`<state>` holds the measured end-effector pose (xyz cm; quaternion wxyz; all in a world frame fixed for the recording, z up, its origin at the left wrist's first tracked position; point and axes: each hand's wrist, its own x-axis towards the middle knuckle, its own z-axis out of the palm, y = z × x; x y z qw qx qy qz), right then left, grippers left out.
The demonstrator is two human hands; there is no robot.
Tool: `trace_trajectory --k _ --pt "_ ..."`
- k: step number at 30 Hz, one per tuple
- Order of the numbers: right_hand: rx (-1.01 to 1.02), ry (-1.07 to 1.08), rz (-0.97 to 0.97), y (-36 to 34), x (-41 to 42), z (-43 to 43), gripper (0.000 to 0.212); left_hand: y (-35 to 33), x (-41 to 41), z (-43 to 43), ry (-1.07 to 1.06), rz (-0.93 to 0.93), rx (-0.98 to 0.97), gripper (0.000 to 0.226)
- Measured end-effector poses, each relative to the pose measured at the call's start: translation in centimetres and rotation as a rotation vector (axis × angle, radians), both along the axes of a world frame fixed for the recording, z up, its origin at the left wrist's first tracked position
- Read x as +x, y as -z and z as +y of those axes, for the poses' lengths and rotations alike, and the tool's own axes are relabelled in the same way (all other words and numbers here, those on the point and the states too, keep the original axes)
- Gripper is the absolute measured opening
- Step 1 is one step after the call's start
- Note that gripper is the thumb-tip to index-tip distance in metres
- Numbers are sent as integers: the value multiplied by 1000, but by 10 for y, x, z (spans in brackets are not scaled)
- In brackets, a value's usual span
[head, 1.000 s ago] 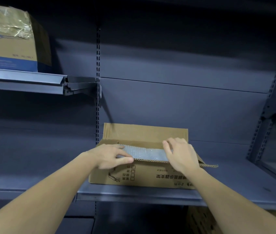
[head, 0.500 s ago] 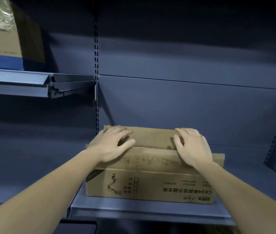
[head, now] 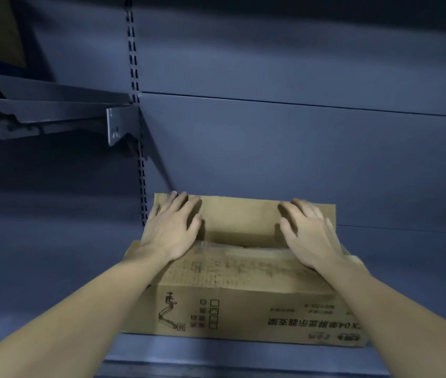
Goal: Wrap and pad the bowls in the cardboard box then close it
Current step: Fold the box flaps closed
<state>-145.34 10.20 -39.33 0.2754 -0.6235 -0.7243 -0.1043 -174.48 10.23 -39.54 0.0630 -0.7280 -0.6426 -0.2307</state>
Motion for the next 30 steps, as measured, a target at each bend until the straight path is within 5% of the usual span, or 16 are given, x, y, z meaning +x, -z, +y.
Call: trace_trajectory --k 7,17,24,30 --pt "-29 57 -56 12 1 28 47 9 4 28 -14 53 46 55" --pt "373 136 -103 8 -1 3 21 6 9 8 -89 62 417 33" --pt "224 122 -94 10 -3 -23 36 3 6 -16 -95 -6 229 32" --pt "-122 187 -42 11 -9 -29 17 2 -6 -17 -44 -188 -158 11"
